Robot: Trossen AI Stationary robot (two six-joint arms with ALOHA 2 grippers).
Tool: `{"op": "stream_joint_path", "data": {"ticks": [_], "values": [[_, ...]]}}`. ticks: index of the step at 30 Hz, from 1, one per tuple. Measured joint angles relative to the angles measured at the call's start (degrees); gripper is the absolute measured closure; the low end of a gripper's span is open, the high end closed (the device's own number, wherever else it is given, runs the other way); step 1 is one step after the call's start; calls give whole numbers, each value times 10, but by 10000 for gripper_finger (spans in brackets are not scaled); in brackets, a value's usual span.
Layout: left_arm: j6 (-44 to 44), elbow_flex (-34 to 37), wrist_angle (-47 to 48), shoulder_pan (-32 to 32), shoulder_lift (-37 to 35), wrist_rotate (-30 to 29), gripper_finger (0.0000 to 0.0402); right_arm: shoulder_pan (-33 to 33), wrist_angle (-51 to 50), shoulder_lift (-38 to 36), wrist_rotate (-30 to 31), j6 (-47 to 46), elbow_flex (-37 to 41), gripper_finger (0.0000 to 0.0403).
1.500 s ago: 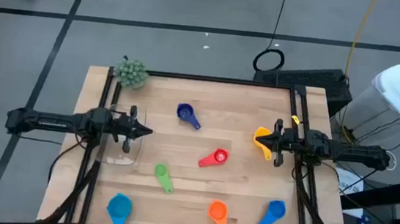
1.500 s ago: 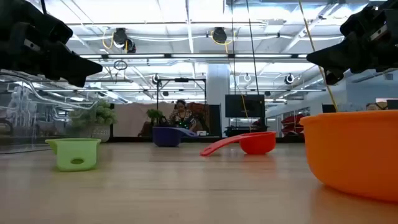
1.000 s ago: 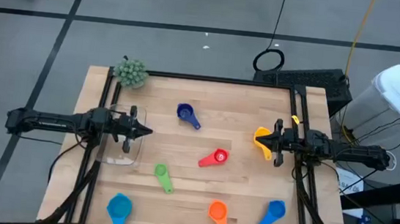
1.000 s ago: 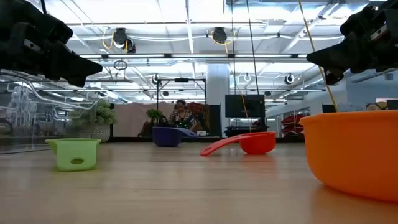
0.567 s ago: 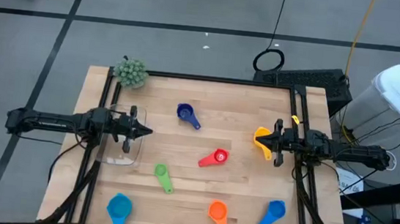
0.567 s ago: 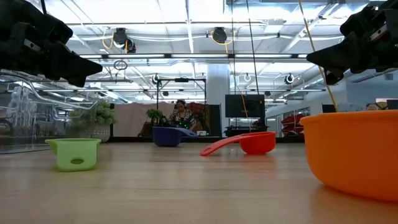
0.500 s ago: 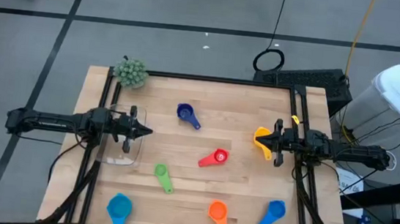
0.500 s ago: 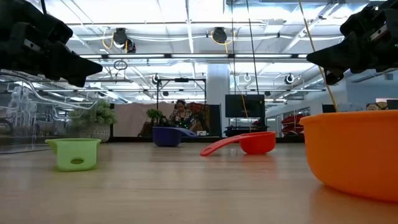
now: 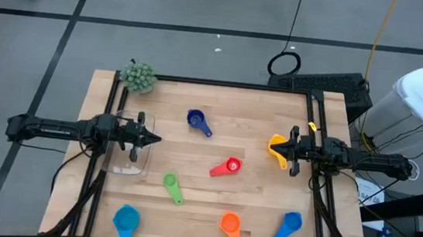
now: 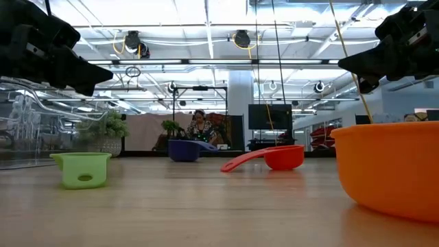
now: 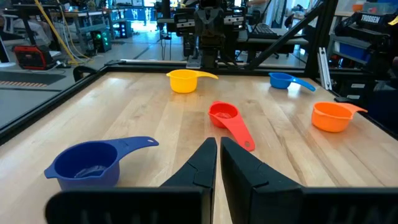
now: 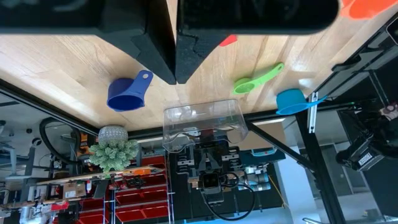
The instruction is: Nest measuring cups in basket
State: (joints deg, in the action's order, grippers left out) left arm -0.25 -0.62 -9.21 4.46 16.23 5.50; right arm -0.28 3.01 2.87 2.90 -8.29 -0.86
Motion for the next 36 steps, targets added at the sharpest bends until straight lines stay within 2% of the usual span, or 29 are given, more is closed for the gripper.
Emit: {"op": "stream_joint_path", "data": {"ticks": [30,36], "values": [[0,0,0,0,0,0,376,0,1,0,0,0,0,403],[-9,0,-8,0,0,0,376,0,55,0,0,-20,0,403]]}}
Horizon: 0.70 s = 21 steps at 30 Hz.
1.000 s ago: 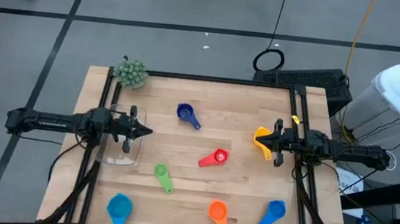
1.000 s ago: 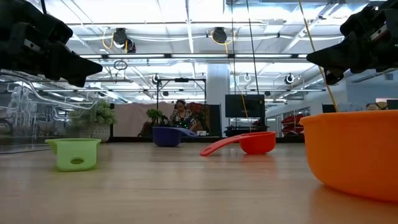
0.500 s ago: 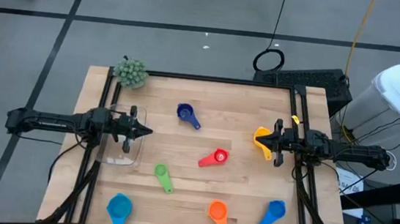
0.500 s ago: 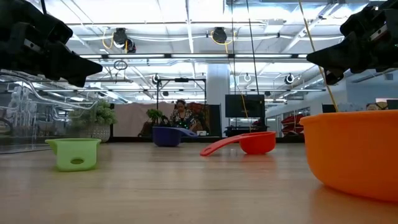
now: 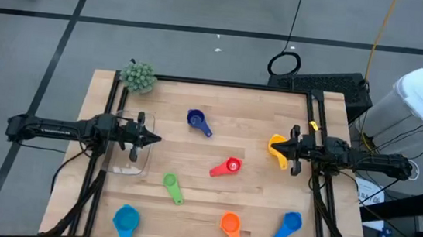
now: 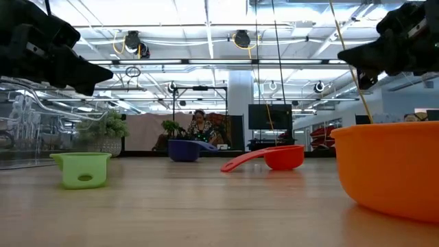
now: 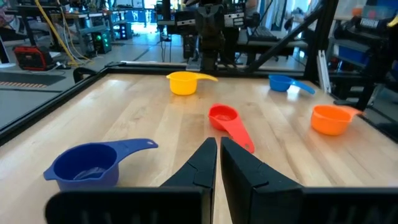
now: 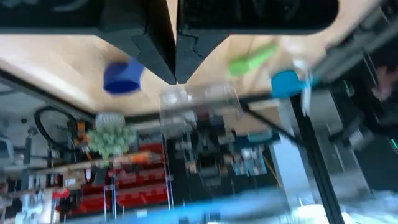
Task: Nest measuring cups in basket
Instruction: Move the yellow measuring cup to the top center of the table
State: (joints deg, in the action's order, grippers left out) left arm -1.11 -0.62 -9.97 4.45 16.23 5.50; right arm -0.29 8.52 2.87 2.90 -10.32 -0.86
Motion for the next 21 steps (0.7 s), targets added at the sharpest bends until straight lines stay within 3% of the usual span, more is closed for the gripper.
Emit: {"op": "stream_joint_path", "data": {"ticks": [7,17,21], "values": [[-205,0,-26,0,0,-6,376,0,141,0,0,-71,0,403],[-313,0,-80,0,0,-6,376,0,179,0,0,-111,0,403],[-294,0,-122,0,0,3,376,0,183,0,0,-125,0,403]]}}
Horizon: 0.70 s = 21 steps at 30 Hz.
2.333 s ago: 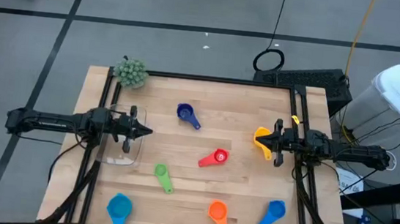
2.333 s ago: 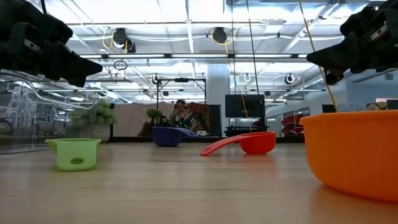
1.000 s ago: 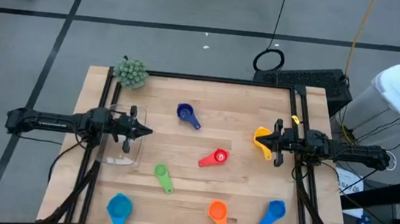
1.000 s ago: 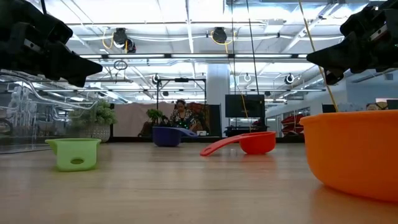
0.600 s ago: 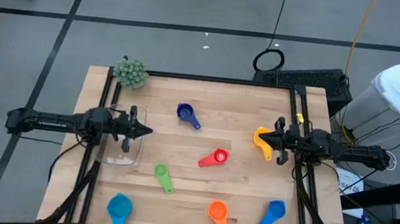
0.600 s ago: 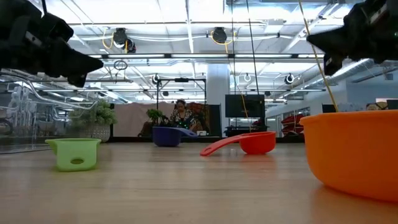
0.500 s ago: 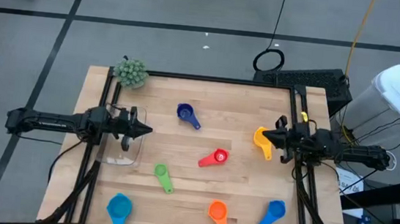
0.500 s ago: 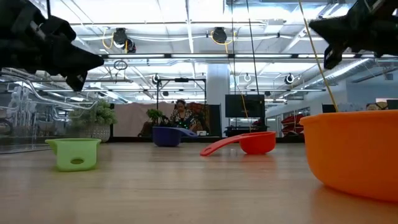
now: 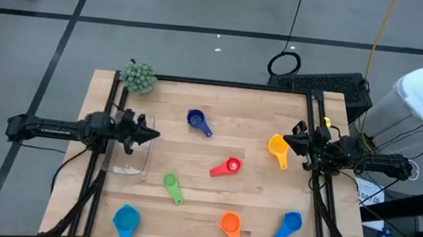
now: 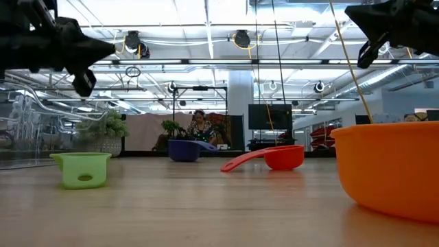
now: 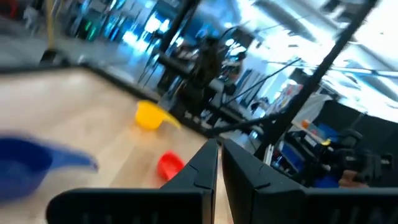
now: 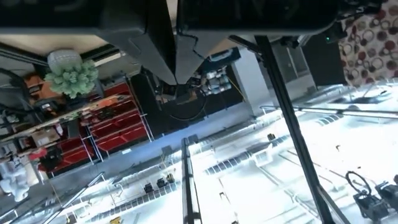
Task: Nest measuring cups in basket
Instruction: Move the yellow measuring cup to the top center of the table
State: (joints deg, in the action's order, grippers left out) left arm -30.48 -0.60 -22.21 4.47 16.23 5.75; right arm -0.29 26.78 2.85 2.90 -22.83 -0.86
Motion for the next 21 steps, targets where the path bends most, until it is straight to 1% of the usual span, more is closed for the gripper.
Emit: {"op": "stream_joint_path", "data": {"ticks": [2,4,6,8,10,13,15,18,21], "values": [[34,-12,-17,0,0,8,376,0,30,0,0,11,0,403],[62,-53,-6,0,0,22,376,0,91,0,0,24,0,403],[99,-121,55,0,2,32,375,0,169,1,0,52,-6,403],[148,-212,164,0,18,29,374,0,203,4,-1,96,-26,403],[193,-309,289,0,49,5,366,0,184,21,-2,139,-63,403],[241,-449,410,0,123,-20,341,0,154,68,-2,186,-141,403],[272,-536,464,0,169,-22,318,0,113,118,-2,212,-203,401],[319,-652,546,0,236,-26,280,0,19,210,-2,253,-307,389],[349,-741,612,0,292,-42,242,0,-83,304,0,284,-416,368]]}}
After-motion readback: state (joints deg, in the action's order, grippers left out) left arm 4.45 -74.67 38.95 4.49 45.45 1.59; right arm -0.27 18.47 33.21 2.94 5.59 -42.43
